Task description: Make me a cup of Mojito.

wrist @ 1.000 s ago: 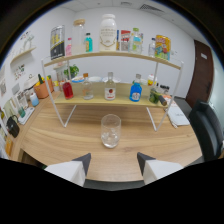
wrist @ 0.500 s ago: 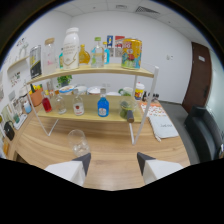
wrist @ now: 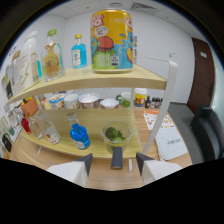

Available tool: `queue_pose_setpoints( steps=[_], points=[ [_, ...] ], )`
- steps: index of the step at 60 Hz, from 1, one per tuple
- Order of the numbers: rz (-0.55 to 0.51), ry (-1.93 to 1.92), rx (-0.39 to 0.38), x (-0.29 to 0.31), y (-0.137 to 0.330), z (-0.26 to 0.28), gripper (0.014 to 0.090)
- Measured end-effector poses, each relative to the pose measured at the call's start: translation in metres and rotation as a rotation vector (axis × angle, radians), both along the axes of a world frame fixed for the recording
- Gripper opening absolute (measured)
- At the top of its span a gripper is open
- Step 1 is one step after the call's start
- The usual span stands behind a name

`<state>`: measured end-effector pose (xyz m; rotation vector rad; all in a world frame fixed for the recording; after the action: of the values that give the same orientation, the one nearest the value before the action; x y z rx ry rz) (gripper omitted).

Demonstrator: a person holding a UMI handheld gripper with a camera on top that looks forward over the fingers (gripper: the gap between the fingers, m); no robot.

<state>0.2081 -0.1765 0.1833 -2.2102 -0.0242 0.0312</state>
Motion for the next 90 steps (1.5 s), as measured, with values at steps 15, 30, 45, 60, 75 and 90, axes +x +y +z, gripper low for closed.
queue_pose_setpoints(
  steps=[15, 30, 45, 60, 75, 90],
  points=[
    [-0.006, 0.027, -0.083, 0.003, 0.017, -0.024, 0.0462],
    [0.013, 0.034, -0.097, 0.002, 0.021, -0.028, 0.0183],
    [0.002, 0.018, -0.071, 0.008, 0.017, -0.021, 0.0157],
    [-0.066, 0.045, -0.011, -0.008, -0.014, 0.016, 0.0152],
    [-0.077, 0.055, -0.037, -0.058, -0.064, -0.004, 0.0152],
    [-0.043, -0.147, -0.002, -0.079, -0.075, -0.022, 0.0152]
  ],
)
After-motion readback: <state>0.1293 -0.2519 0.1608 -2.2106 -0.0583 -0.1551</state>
